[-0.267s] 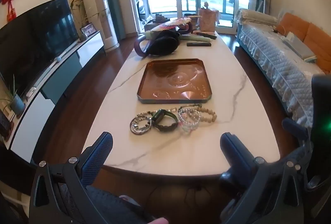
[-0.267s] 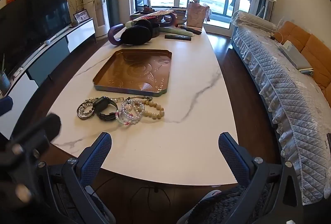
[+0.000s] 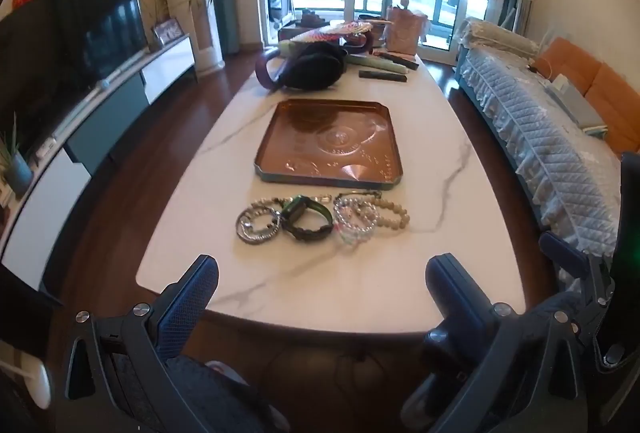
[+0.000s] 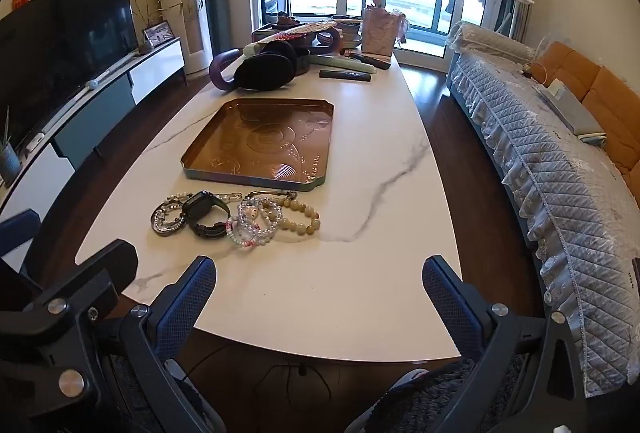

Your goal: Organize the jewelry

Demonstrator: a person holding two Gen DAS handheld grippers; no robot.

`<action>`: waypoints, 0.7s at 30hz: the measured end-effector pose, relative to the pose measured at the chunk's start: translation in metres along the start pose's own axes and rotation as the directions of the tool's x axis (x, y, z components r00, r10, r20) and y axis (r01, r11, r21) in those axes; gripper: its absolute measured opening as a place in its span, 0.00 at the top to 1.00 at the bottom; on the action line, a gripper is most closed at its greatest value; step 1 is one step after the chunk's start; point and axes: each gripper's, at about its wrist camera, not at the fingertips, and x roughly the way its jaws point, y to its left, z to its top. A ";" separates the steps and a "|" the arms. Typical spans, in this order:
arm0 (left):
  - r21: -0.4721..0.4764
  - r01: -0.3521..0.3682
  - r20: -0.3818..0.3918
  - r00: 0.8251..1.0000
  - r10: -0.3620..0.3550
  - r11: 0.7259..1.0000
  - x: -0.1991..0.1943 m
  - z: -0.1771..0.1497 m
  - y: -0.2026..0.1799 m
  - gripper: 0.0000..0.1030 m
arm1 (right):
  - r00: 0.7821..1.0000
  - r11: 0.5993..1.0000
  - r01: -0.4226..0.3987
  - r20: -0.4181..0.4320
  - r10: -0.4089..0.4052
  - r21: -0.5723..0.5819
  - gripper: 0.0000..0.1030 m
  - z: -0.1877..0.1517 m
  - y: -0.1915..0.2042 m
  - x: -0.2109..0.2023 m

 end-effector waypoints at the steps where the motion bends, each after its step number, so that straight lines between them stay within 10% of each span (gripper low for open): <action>1: -0.016 0.008 -0.014 1.000 -0.008 1.000 0.008 0.001 0.004 0.00 | 1.000 1.000 -0.012 0.015 0.012 0.008 0.00 -0.002 0.001 -0.002; 21: -0.014 0.006 0.005 1.000 -0.006 1.000 -0.002 0.000 0.002 0.00 | 0.998 0.997 -0.065 0.015 0.065 0.034 0.00 -0.002 -0.006 0.004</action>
